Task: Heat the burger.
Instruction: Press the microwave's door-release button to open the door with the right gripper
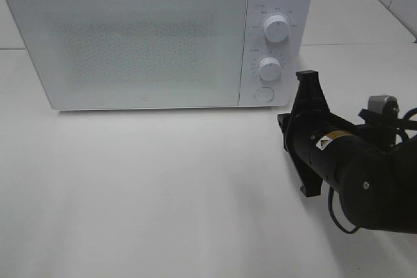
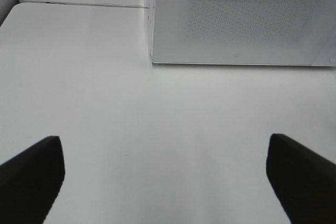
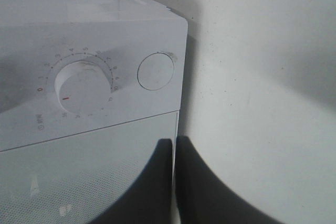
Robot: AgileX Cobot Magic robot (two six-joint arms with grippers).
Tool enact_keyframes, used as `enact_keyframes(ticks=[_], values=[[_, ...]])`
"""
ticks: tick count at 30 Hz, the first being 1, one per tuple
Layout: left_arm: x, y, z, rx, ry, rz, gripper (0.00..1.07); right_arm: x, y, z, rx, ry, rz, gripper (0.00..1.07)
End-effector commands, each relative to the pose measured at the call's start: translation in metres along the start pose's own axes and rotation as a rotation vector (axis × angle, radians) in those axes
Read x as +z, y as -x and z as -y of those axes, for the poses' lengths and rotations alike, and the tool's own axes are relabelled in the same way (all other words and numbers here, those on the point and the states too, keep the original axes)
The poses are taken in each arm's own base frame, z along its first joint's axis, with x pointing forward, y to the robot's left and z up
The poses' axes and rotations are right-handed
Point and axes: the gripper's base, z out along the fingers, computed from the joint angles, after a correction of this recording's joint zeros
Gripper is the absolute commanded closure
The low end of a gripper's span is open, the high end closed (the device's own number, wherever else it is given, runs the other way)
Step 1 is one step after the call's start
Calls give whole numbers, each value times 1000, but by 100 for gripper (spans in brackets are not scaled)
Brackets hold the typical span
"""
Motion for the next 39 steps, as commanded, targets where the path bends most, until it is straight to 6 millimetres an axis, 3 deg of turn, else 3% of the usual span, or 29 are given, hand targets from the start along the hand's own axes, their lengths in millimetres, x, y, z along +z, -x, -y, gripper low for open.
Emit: enact_keyframes(ticks=[1, 21, 39], values=[[-3, -1, 1, 9, -6, 25, 7, 7, -5, -3, 0, 10, -5, 107], [-3, -1, 1, 9, -6, 25, 7, 67, -1, -17, 57, 2, 53, 107], [-3, -1, 1, 9, -6, 25, 7, 99, -1, -22, 73, -7, 67, 107]])
